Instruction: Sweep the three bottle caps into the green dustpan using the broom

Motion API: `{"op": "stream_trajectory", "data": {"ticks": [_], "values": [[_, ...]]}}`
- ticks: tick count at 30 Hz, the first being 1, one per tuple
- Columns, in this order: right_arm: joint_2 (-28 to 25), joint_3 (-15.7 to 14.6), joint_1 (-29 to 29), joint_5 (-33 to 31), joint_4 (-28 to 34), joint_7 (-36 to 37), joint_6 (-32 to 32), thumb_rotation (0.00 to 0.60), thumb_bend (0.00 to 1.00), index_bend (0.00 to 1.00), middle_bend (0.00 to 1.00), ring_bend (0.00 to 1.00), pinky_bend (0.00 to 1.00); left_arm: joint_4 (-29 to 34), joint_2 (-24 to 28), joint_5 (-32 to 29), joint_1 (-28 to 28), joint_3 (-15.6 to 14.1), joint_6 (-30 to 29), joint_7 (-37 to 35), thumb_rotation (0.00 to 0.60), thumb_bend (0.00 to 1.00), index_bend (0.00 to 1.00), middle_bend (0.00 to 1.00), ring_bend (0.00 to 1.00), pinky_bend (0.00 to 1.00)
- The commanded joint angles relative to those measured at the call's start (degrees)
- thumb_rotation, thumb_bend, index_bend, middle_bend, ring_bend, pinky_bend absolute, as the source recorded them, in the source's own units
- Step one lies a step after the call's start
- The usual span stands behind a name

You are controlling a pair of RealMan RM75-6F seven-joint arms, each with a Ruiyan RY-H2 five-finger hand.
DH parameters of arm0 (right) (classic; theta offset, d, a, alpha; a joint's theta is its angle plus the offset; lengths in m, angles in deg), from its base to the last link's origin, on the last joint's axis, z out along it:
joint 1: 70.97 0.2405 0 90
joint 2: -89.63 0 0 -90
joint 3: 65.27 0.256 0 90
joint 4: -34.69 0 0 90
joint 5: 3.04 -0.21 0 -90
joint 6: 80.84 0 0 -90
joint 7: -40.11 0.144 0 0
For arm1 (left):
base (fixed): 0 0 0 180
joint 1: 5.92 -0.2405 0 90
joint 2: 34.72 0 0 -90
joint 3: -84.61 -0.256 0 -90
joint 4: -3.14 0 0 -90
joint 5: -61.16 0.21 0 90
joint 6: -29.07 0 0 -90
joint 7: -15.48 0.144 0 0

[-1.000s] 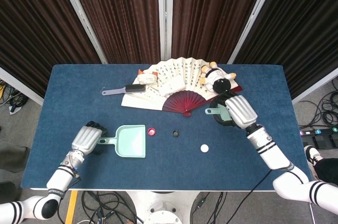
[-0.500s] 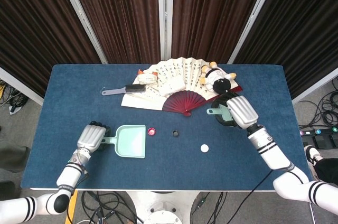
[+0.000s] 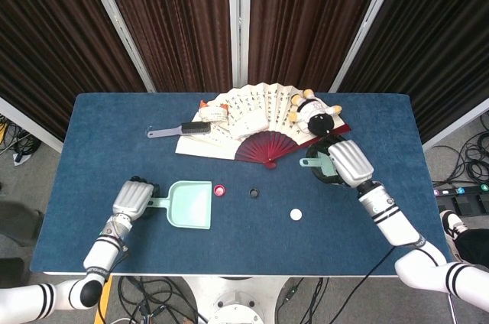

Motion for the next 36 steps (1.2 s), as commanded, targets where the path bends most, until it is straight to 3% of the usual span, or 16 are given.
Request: {"op": "stream_trajectory", "data": {"ticks": [1, 13, 19, 29, 36], "values": [[-0.1, -0.3, -0.2, 0.1, 0.7, 1.4, 0.1, 0.600, 0.47, 0.75, 0.66, 0.33, 0.26, -0.1, -0.1, 0.6, -0.1, 0.0, -0.1, -1.0, 0.600, 0.37, 0.55, 0.51, 0.36, 0.24], [-3.2, -5.1, -2.9, 0.8, 11.6, 9.9, 2.8, 0.600, 0.51, 0.76, 0.67, 0.35, 0.25, 1.8, 2.4, 1.2, 2.8, 0.1, 4.9, -2.8, 0.600, 0.39, 0.57, 0.53, 0.37, 0.24], [0.5, -7.0, -5.9, 1.7, 13.4, 5.8, -0.7, 0.600, 0.52, 0.77, 0.67, 0.35, 0.25, 2.3, 3.9, -2.1, 5.4, 0.6, 8.9, -2.8, 0.600, 0.39, 0.57, 0.53, 0.37, 0.24], [13.3, -6.4, -9.5, 3.1, 4.8, -7.3, -8.5, 0.600, 0.53, 0.78, 0.67, 0.35, 0.25, 3.5, 5.1, -5.1, 7.4, -0.1, 9.4, -2.5, 0.600, 0.39, 0.57, 0.53, 0.37, 0.24], [20.2, -4.8, -8.2, 2.3, -2.2, -4.5, -6.9, 0.600, 0.54, 0.79, 0.68, 0.36, 0.25, 3.4, 5.2, -6.5, 8.1, -0.6, 9.0, -2.8, 0.600, 0.39, 0.58, 0.53, 0.37, 0.24]]}}
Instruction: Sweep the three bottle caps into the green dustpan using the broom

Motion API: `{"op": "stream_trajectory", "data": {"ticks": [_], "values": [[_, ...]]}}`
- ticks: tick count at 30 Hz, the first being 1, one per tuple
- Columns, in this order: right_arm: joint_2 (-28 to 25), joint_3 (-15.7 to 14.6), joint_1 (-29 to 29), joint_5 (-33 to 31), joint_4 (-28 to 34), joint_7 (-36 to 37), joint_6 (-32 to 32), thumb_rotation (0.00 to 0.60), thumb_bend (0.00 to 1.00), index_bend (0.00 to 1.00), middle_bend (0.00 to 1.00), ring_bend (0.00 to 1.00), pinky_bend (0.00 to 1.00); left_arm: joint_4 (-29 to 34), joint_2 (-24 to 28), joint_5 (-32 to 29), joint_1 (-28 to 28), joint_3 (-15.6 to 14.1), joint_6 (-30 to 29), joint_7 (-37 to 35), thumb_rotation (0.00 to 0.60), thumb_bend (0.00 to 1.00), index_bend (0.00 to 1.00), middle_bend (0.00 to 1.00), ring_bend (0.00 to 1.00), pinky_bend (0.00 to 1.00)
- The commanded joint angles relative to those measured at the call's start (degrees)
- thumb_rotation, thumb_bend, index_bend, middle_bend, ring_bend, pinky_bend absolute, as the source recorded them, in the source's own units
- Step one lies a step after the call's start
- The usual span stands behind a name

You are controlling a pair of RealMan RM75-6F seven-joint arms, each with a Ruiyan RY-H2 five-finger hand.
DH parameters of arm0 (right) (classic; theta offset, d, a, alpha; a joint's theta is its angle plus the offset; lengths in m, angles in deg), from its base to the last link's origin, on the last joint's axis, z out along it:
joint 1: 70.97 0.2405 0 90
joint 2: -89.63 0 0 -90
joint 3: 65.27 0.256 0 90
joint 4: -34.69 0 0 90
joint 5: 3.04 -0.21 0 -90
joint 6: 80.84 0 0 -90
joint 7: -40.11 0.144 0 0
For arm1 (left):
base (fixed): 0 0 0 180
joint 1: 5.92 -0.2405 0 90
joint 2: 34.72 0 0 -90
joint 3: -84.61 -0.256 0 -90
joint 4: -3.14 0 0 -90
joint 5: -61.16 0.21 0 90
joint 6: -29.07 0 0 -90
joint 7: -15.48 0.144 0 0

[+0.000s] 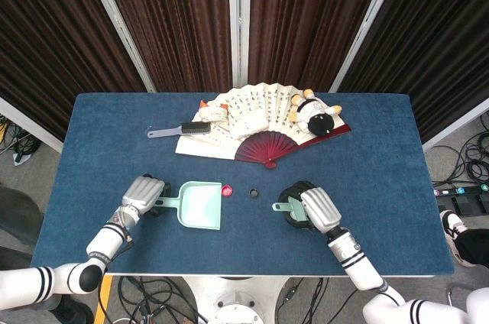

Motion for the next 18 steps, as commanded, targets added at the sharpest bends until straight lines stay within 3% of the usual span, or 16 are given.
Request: {"op": "stream_trajectory", "data": {"ticks": [1, 10, 18], "values": [[3.8, 1.1, 0.9, 0.0, -4.1, 1.8, 0.7, 0.600, 0.54, 0.79, 0.68, 0.36, 0.25, 0.0, 0.1, -0.7, 0.2, -0.2, -0.2, -0.1, 0.600, 0.39, 0.58, 0.53, 0.37, 0.24], [12.5, 5.0, 5.1, -0.8, -12.3, 9.2, 3.3, 0.600, 0.55, 0.79, 0.69, 0.36, 0.25, -0.1, 0.0, -2.1, 0.6, -0.8, -0.6, -0.9, 0.600, 0.39, 0.58, 0.53, 0.37, 0.24], [18.0, 8.7, 11.0, -0.7, -17.2, 9.9, 6.0, 0.600, 0.55, 0.80, 0.69, 0.36, 0.25, -0.3, -0.8, -3.0, 1.5, -0.8, -1.9, -0.2, 0.600, 0.39, 0.58, 0.53, 0.37, 0.24]]}}
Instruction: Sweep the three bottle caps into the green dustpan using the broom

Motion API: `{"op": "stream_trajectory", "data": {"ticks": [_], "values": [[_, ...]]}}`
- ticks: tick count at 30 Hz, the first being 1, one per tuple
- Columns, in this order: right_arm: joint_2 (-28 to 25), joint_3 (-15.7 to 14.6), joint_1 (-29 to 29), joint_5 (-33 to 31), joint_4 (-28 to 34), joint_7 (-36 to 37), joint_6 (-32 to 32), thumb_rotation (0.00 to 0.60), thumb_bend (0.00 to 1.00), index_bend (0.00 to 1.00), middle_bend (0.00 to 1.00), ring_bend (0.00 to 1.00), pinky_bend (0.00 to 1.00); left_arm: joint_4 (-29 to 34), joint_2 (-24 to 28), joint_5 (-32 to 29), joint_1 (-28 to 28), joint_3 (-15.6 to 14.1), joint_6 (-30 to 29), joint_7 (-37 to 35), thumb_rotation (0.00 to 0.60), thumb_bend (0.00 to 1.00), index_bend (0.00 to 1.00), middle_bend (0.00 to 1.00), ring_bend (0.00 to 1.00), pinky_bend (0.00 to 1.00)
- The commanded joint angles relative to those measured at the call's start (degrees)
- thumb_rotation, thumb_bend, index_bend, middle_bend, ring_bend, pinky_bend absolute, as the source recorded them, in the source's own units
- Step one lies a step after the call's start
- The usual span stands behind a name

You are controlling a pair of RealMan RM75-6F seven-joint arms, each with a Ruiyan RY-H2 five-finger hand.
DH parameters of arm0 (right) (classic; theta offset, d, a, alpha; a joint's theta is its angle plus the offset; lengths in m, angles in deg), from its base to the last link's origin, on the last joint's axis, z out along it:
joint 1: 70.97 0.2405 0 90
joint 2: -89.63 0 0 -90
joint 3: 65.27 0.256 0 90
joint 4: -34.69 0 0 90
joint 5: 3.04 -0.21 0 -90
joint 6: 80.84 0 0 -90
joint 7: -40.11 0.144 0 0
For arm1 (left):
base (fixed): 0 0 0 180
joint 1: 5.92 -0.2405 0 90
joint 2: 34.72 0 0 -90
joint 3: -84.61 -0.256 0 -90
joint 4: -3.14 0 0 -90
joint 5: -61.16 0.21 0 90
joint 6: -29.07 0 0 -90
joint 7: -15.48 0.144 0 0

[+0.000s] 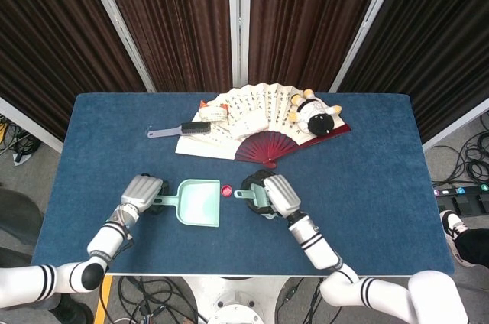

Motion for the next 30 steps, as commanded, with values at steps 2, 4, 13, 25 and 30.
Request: {"op": "stream_trajectory", "data": {"ticks": [2, 4, 13, 25, 30], "values": [[2.6, 1.6, 3.1, 0.0, -2.6, 0.7, 2.0, 0.600, 0.55, 0.80, 0.69, 0.36, 0.25, -0.2, -0.6, -0.5, 0.4, 0.0, -0.3, 0.3, 0.600, 0.39, 0.58, 0.53, 0.37, 0.24], [3.5, 1.9, 4.1, 0.1, -3.2, 1.5, 2.5, 0.600, 0.55, 0.81, 0.69, 0.36, 0.25, -0.4, -0.9, -0.9, 0.8, 0.0, -0.3, 0.6, 0.600, 0.39, 0.58, 0.53, 0.37, 0.24], [-1.0, 3.5, 7.1, 0.6, 2.5, 7.8, 4.3, 0.600, 0.55, 0.81, 0.70, 0.36, 0.24, -0.2, -2.2, -0.8, 2.1, -0.3, -0.5, 1.7, 0.600, 0.39, 0.58, 0.53, 0.37, 0.24], [-10.6, 3.5, 9.4, -2.2, 6.6, 14.3, 12.1, 0.600, 0.59, 0.82, 0.71, 0.37, 0.24, 0.1, -2.2, -1.6, 3.0, -1.2, -1.5, 3.8, 0.600, 0.39, 0.58, 0.53, 0.37, 0.24], [-7.7, 1.2, 9.6, -1.4, 2.9, 18.1, 12.3, 0.600, 0.59, 0.82, 0.71, 0.37, 0.23, 0.4, -2.4, -2.7, 3.6, -1.0, -1.5, 4.3, 0.600, 0.39, 0.58, 0.53, 0.37, 0.24]]}}
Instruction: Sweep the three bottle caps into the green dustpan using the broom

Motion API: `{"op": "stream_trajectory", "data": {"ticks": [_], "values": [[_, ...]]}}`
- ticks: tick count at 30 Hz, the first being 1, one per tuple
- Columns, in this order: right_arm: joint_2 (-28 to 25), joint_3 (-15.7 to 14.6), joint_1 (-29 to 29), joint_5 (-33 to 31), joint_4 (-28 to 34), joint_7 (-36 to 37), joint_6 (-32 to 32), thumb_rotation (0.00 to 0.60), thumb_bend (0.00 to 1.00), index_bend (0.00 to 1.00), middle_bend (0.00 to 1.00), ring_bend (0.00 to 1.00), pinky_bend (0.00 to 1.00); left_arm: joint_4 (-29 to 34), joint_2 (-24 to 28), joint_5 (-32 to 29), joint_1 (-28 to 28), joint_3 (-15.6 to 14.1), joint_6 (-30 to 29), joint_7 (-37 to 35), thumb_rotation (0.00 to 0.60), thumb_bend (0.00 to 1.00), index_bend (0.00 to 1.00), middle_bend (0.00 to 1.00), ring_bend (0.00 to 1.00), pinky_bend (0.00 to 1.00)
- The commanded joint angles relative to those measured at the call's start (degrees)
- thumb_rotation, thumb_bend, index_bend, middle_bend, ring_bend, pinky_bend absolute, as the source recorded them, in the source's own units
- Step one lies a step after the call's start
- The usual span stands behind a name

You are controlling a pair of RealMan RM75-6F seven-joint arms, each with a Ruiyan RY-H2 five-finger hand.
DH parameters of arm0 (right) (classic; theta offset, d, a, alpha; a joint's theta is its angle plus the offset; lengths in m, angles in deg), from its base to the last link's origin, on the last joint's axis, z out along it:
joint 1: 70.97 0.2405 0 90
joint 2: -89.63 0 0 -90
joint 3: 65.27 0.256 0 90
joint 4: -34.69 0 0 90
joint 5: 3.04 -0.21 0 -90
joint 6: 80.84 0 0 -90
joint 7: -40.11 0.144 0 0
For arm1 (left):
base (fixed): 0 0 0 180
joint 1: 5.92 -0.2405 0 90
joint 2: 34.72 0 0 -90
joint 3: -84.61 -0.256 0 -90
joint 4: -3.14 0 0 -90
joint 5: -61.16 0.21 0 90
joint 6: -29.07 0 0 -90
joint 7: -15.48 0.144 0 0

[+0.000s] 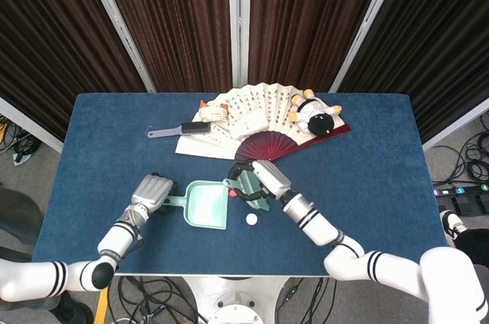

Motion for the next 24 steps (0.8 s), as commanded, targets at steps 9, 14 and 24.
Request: {"op": "stream_trajectory", "data": {"ticks": [9, 14, 24], "values": [[7.6, -2.8, 4.5, 4.4, -11.7, 9.8, -0.1, 0.600, 0.60, 0.82, 0.71, 0.37, 0.21, -0.4, -1.1, -2.6, 1.5, 0.2, -0.7, 2.1, 0.600, 0.40, 0.59, 0.54, 0.37, 0.24], [10.0, -4.5, 6.7, 6.7, -14.7, 14.9, -0.4, 0.600, 0.60, 0.82, 0.71, 0.37, 0.20, -0.2, -1.0, -3.6, 2.0, 0.0, -0.7, 2.7, 0.600, 0.40, 0.59, 0.54, 0.37, 0.24], [14.1, -4.8, 8.6, 8.0, -16.2, 17.1, -3.9, 0.600, 0.61, 0.83, 0.71, 0.37, 0.20, 0.5, -0.9, -3.9, 2.5, -0.3, -0.7, 2.6, 0.600, 0.40, 0.59, 0.54, 0.37, 0.24]]}}
